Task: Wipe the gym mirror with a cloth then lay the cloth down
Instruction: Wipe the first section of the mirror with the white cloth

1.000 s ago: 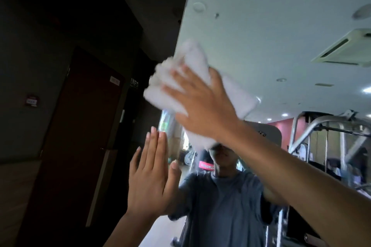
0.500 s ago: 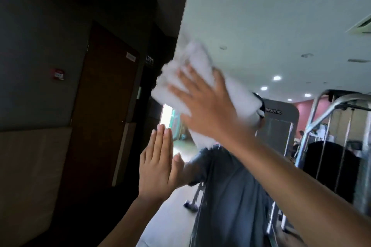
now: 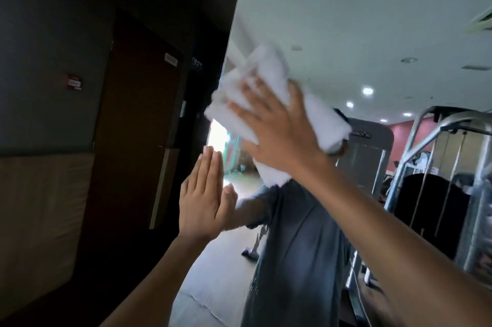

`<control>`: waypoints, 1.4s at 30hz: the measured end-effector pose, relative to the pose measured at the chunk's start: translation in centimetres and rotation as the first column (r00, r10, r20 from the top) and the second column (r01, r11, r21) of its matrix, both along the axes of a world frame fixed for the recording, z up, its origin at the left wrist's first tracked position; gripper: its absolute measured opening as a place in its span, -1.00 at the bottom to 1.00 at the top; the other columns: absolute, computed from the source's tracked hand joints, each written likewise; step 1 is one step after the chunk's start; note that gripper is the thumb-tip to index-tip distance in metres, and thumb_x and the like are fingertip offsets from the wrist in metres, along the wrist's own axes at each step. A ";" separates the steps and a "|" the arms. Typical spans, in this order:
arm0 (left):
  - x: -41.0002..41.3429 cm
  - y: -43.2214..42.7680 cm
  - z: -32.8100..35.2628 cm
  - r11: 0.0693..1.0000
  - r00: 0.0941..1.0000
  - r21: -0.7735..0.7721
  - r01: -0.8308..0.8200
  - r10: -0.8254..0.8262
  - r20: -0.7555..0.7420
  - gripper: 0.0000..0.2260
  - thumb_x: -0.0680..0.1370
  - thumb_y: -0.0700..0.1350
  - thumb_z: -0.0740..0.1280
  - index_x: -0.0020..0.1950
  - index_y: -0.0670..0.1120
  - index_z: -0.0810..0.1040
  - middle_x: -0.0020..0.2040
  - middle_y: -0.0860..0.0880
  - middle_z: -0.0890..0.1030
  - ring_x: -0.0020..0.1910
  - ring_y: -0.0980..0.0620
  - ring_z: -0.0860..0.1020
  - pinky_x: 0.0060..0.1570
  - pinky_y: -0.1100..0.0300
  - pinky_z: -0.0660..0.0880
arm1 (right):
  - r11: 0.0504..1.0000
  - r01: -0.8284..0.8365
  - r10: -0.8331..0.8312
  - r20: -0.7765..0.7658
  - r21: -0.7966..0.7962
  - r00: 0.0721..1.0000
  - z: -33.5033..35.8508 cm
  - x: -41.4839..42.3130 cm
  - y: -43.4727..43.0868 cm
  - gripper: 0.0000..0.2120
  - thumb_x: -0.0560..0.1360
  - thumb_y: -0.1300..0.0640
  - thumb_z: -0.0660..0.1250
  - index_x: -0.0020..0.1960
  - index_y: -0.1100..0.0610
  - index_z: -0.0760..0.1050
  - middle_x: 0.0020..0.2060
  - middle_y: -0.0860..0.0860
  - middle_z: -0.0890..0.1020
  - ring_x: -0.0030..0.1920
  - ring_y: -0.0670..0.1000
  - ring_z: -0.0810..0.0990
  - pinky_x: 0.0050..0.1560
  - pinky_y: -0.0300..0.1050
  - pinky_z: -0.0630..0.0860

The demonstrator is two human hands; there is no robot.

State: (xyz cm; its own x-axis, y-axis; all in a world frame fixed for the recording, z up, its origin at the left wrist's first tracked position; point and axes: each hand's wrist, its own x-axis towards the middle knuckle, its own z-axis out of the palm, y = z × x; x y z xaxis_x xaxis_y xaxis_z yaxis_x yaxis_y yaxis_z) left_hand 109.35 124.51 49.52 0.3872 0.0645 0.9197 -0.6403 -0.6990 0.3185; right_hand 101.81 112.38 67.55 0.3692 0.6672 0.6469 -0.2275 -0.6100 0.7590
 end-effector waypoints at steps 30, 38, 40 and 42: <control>-3.1 0.3 -18.3 0.998 0.969 -0.013 0.054 -0.055 -0.243 -0.48 0.71 0.19 -0.18 0.64 0.10 -0.22 0.64 0.11 -0.21 0.61 -0.07 0.01 0.47 -0.21 0.11 | 0.986 0.012 0.008 -0.119 0.167 0.993 -5.3 -0.3 1.1 -0.36 0.47 -0.16 0.25 0.53 -0.08 0.28 0.58 0.06 0.20 0.57 0.11 0.14 0.41 0.27 -0.10; -2.9 1.4 -18.8 0.995 0.948 0.079 0.062 -0.034 -0.315 -0.48 0.72 0.18 -0.19 0.51 -0.06 0.26 0.56 -0.23 0.28 0.58 -0.13 0.09 0.47 -0.17 0.04 | 0.980 0.083 -0.149 -0.393 -0.180 0.907 -20.2 -3.4 -0.3 -0.26 0.48 -0.26 0.29 0.59 -0.08 0.18 0.61 0.10 0.07 0.60 0.10 0.01 0.45 0.35 -0.13; -2.5 1.6 -19.0 0.993 0.953 0.103 0.054 -0.021 -0.303 -0.46 0.72 0.17 -0.17 0.64 -0.03 0.05 0.63 -0.16 0.09 0.62 -0.09 0.00 0.50 -0.08 -0.06 | 0.999 0.022 -0.037 -0.342 -0.046 0.939 -19.2 -5.5 -3.6 -0.21 0.37 -0.18 0.38 0.55 -0.09 0.24 0.59 0.06 0.15 0.57 0.05 0.11 0.44 0.33 -0.08; -2.3 2.2 -20.4 0.994 0.930 0.082 0.071 -0.037 -0.365 -0.44 0.70 0.20 -0.19 0.66 -0.02 -0.08 0.65 -0.10 -0.01 0.63 -0.03 -0.06 0.53 -0.05 -0.11 | 0.994 0.014 0.013 -0.246 0.110 0.969 -16.0 -6.2 -5.4 -0.20 0.36 -0.15 0.33 0.56 -0.11 0.18 0.58 0.04 0.15 0.55 0.05 0.13 0.37 0.32 0.01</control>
